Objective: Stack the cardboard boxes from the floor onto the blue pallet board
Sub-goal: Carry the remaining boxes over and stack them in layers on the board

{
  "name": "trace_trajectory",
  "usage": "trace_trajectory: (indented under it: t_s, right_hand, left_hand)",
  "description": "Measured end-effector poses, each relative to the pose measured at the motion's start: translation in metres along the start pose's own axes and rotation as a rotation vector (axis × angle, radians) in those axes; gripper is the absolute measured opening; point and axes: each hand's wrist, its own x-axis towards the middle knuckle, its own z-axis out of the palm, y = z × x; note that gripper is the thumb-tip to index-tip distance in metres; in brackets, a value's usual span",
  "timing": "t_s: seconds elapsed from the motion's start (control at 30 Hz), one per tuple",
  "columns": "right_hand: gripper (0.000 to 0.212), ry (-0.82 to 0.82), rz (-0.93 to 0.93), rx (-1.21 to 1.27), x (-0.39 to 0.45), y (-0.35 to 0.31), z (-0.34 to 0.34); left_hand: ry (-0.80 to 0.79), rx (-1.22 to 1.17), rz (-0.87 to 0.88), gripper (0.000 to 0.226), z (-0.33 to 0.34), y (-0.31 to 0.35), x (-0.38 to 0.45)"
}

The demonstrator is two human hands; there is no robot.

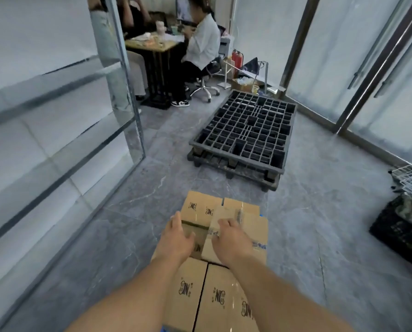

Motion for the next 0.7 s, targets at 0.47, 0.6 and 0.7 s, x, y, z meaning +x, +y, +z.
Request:
trace_trajectory:
  t_s: [0.47, 0.6, 0.7]
  right_hand:
    - [0.045, -0.089, -0.372, -0.119, -0.06, -0.052, 0.035]
    - [0.048, -0.144, -0.498, -0.171, -0.076, -0.083, 0.055]
    - [0.05, -0.172, -0.594, -0.195, -0.091, -0.116, 0.071]
  left_hand:
    - [0.323, -0.049, -0.258, 0.078, -0.017, -0.063, -0.102]
    - [0.396, -0.103, -0.353, 0.08, -0.03, -0.094, -0.134]
    - [0.481, -0.143, -0.417, 0.079, -0.049, -0.121, -0.159]
